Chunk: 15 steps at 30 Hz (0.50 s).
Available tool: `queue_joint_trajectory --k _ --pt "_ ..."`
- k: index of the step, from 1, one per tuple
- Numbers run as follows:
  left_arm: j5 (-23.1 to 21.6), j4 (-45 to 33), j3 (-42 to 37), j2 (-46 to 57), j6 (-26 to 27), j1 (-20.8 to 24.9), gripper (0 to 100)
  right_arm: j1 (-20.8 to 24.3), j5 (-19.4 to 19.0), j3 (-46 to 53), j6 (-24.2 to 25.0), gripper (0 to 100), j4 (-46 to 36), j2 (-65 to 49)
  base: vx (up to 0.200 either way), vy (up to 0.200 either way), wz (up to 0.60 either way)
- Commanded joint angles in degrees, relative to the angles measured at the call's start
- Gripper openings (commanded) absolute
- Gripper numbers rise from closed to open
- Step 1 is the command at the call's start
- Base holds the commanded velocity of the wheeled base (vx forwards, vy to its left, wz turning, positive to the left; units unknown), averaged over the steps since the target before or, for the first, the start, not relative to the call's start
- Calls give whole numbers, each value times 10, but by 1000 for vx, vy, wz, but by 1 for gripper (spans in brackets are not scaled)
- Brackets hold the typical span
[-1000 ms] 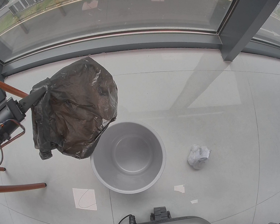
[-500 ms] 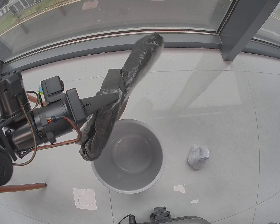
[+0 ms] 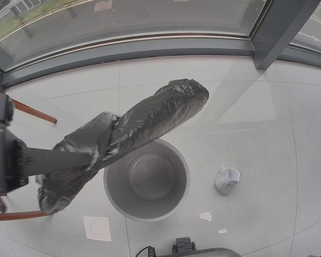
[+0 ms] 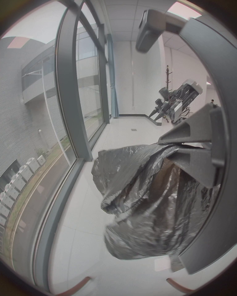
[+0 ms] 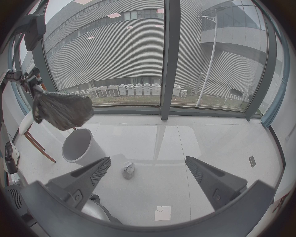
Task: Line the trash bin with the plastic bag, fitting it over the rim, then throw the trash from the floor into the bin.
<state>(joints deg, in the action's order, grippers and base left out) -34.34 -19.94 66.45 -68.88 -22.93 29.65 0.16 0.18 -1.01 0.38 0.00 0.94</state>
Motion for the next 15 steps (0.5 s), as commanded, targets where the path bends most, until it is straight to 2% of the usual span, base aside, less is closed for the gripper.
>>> queue_joint_trajectory --k 1,6,14,15 --pt "-23 -151 134 99 40 42 0 0 0 9 1 100 0 -9 0 0 0" --pt "-24 -170 136 100 44 43 0 0 0 9 1 100 0 -9 0 0 0" --pt "-22 -162 132 70 81 44 0 0 0 9 1 100 0 -9 0 0 0" --pt "-23 -135 117 52 123 44 0 0 0 9 1 100 0 -9 0 0 0"
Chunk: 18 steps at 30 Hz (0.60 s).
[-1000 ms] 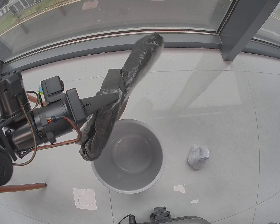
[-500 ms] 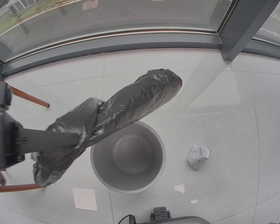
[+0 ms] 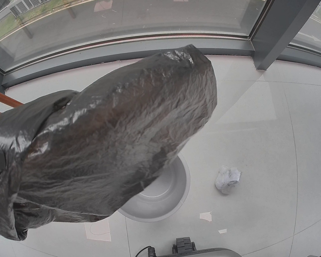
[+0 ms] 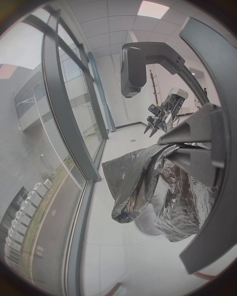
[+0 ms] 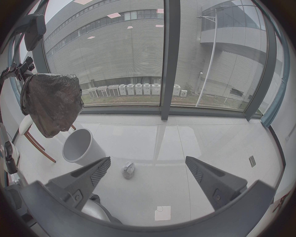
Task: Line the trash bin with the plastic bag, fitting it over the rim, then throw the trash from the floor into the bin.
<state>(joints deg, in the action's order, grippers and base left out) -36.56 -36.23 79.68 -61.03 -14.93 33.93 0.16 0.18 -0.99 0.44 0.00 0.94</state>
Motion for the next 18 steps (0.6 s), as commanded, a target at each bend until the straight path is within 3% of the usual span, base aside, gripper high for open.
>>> queue_joint_trajectory --k 1,4,7,12,18 --pt "-2 41 -26 -33 59 1 0 0 0 9 1 100 0 -9 0 0 0" --pt "-5 110 -75 -47 112 1 0 0 0 9 1 100 1 -9 0 0 0" --pt "-6 159 -116 -48 117 3 0 0 0 9 1 100 1 -9 0 0 0" --pt "0 165 -164 -33 128 32 0 0 0 9 1 100 1 -9 0 0 0" --pt "8 165 -216 -9 203 30 0 0 0 9 2 100 1 -9 0 0 0"
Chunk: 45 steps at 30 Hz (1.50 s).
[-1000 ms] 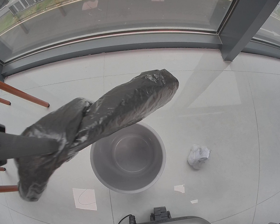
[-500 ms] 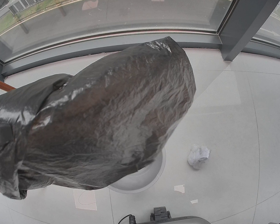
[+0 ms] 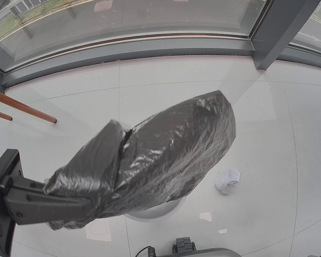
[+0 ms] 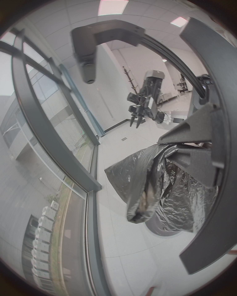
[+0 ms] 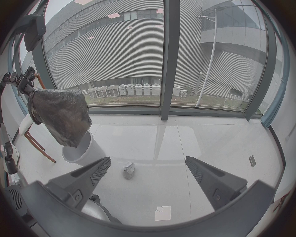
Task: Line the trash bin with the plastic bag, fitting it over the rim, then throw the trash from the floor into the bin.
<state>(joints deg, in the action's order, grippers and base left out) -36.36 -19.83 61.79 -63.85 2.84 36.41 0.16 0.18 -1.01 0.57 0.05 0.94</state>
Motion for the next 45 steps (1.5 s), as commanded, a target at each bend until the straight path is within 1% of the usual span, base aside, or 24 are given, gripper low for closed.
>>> queue_joint_trajectory --k 1,4,7,10,13,15,17,20,23,25,28,32,37,41,42,43,45 --pt "23 1 -42 21 52 4 0 0 0 9 0 100 0 -9 0 0 0" --pt "38 -6 -52 47 58 5 0 0 0 9 0 100 0 -9 0 0 0" --pt "47 -2 -99 82 59 4 0 0 0 9 0 100 0 -9 0 0 0" --pt "77 4 -164 114 70 5 0 0 0 9 0 100 0 -9 0 0 0" --pt "92 36 -214 123 93 5 0 0 0 9 0 100 0 -9 0 0 0" --pt "98 74 -230 120 94 5 0 0 0 9 0 100 0 -9 0 0 0" --pt "109 114 -235 113 94 5 0 0 0 9 0 100 0 -9 0 0 0" --pt "124 174 -225 73 91 5 0 0 0 9 0 100 0 -9 0 0 0" --pt "126 229 -201 39 89 5 0 0 0 9 0 100 0 -9 0 0 0" --pt "126 251 -179 11 89 5 0 0 0 9 0 100 0 -9 0 0 0" --pt "126 256 -148 -12 90 5 0 0 0 9 0 100 0 -9 0 0 0" --pt "126 254 -154 -20 93 5 0 0 0 9 0 100 0 -9 0 0 0" --pt "125 256 -233 -8 103 5 0 0 0 9 0 100 0 -9 0 0 0" --pt "127 255 -314 30 152 4 0 0 0 9 0 100 0 -9 0 0 0" --pt "127 255 -316 31 154 4 0 0 0 9 0 100 0 -9 0 0 0" --pt "130 252 -346 51 158 1 0 0 0 9 0 100 0 -9 0 0 0" --pt "144 247 -373 74 158 -6 0 0 0 9 0 100 0 -9 0 0 0"
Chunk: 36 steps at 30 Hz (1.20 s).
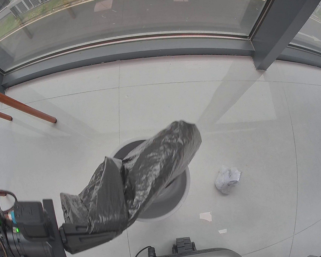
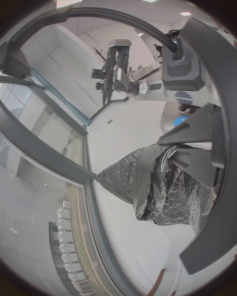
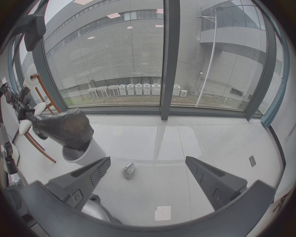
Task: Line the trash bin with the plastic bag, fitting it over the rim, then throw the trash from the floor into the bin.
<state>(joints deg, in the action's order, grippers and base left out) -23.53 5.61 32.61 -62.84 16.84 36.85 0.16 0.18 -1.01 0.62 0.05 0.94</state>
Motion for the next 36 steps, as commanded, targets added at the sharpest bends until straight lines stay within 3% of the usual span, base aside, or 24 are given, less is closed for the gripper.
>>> queue_joint_trajectory --k 1,6,10,17,21,23,24,25,27,33,36 --pt "26 -17 -91 76 18 -14 0 0 0 9 0 100 0 -9 0 0 0" --pt "58 -92 -107 110 18 -19 0 0 0 9 -4 100 0 -9 0 0 0" --pt "145 -111 -98 91 19 -21 0 -1 -1 9 -5 100 0 -9 0 0 0" --pt "216 -27 -26 -16 21 -24 0 -1 -2 9 -6 100 -2 -9 0 0 0" --pt "221 1 -4 -51 22 -22 0 5 -19 -56 -20 100 36 0 0 0 0" --pt "221 10 14 -78 24 -21 0 37 -39 -136 -10 100 75 169 0 0 0" --pt "221 10 14 -79 24 -21 0 41 -40 -138 -8 100 76 179 0 0 0" --pt "220 8 16 -92 26 -20 0 97 -46 -178 45 100 74 244 0 0 0" --pt "220 5 11 -93 27 -13 0 144 -48 -196 82 100 71 274 0 0 0" --pt "230 -2 -13 -93 87 1 0 292 -54 -217 94 100 79 420 0 0 0" --pt "230 -2 -16 -95 112 1 0 321 -55 -245 107 100 87 497 0 0 0"
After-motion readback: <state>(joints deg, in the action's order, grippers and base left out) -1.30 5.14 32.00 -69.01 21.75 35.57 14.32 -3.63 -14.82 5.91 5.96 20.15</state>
